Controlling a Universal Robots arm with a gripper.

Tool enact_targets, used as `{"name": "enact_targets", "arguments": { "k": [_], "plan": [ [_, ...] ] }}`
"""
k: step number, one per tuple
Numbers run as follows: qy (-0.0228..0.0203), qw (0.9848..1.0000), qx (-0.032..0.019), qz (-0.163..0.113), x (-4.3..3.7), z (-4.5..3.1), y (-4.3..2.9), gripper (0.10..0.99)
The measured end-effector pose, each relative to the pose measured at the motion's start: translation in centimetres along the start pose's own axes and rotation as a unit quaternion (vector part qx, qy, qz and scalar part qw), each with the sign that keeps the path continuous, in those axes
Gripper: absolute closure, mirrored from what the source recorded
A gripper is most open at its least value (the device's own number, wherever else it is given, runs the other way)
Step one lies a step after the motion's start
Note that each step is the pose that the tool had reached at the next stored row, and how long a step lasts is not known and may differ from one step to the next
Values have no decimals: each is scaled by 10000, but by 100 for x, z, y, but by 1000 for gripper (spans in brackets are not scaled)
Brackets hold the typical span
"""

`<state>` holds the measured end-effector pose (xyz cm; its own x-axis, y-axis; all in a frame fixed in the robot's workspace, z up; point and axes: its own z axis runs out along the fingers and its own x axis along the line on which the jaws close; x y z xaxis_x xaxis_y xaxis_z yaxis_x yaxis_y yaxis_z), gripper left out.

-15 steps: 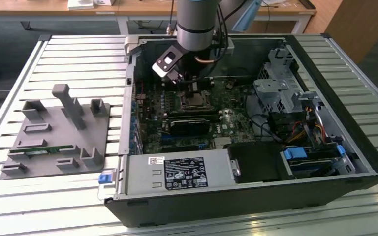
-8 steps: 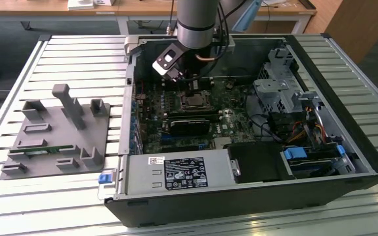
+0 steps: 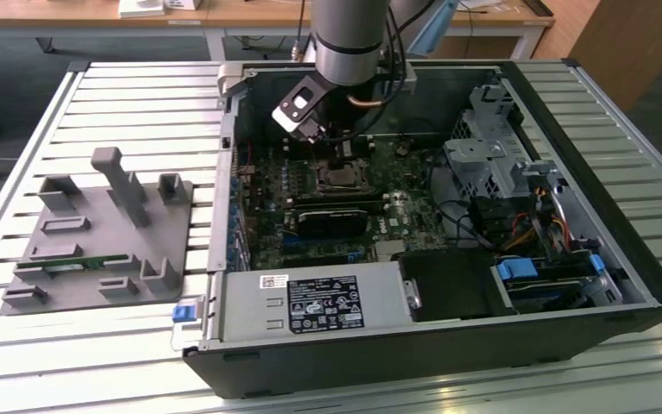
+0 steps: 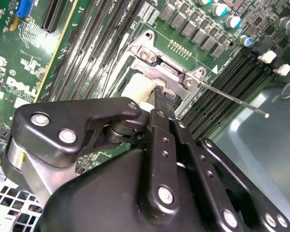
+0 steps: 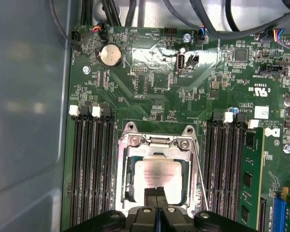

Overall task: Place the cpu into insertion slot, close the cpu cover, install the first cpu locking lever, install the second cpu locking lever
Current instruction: 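Close the cpu cover, then install the first cpu locking lever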

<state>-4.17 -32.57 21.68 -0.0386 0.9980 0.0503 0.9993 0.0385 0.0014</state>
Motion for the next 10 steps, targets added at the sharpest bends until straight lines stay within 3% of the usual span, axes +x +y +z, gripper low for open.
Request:
{"name": "enact_targets", "arguments": {
  "k": [10],
  "plan": [
    [0, 10000, 0, 0, 0, 0, 21, 980]
  ]
}}
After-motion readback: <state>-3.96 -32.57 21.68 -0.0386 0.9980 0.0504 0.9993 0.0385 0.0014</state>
